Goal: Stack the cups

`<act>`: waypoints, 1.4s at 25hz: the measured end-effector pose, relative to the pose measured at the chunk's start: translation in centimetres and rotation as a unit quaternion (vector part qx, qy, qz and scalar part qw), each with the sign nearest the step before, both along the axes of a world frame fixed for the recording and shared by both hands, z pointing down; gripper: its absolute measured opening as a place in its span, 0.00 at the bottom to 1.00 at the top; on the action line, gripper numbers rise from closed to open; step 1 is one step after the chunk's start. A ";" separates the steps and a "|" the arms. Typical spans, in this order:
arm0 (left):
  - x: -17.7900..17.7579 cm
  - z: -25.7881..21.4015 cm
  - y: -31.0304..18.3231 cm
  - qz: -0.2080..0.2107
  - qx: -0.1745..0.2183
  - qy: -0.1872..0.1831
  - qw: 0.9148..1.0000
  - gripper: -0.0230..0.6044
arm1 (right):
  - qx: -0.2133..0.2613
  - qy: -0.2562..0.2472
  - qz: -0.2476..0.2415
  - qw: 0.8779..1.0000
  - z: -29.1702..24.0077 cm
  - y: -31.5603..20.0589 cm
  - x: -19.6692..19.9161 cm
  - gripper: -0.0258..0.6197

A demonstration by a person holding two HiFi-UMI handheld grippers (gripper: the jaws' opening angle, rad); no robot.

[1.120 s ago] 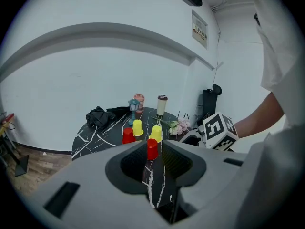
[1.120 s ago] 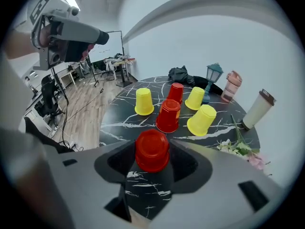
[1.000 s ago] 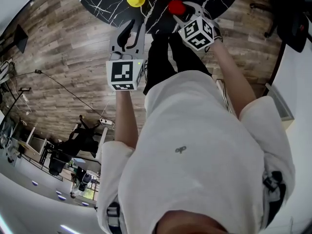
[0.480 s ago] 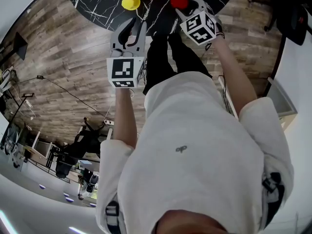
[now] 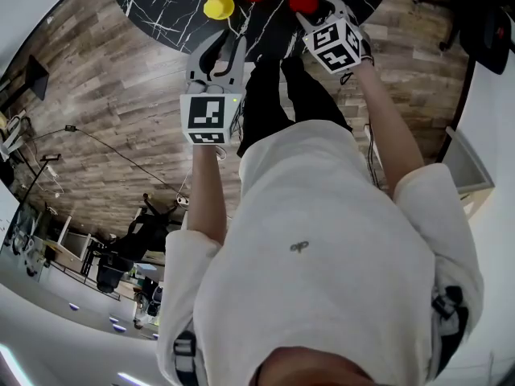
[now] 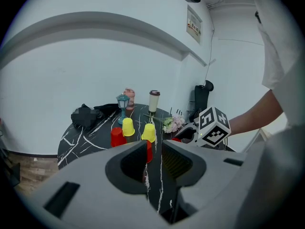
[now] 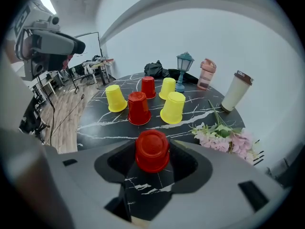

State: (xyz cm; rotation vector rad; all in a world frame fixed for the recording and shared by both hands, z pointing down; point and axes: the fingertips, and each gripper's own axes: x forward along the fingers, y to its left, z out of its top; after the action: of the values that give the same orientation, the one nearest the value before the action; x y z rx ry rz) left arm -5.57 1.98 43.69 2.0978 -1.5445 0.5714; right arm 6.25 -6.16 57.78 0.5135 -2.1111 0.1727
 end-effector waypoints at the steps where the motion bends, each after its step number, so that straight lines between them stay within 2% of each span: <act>1: 0.0 0.1 0.0 0.001 -0.001 -0.001 1.000 0.18 | 0.000 -0.002 0.002 1.000 0.0 0.0 0.0 0.39; 8: 0.2 -0.2 -0.5 0.009 0.000 -0.007 1.000 0.18 | -0.005 -0.012 0.022 1.000 0.1 -0.2 0.5 0.39; 19: 1.1 -0.1 -1.3 0.016 -0.007 -0.019 1.000 0.18 | -0.021 -0.052 0.047 0.997 -2.2 -0.4 1.9 0.45; 26: 1.7 0.9 -2.6 0.009 -0.017 -0.019 1.000 0.21 | -0.020 -0.067 0.051 0.996 -4.3 0.3 2.6 0.45; 35: 2.6 3.5 -4.5 0.019 -0.034 -0.024 0.999 0.27 | -0.021 -0.094 0.060 0.994 -7.7 1.5 2.8 0.45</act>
State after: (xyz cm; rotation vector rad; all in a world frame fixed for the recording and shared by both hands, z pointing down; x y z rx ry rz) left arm -3.00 -2.51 47.24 2.0812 -1.4922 0.6842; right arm 9.07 -4.70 50.08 0.6211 -2.2545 0.3455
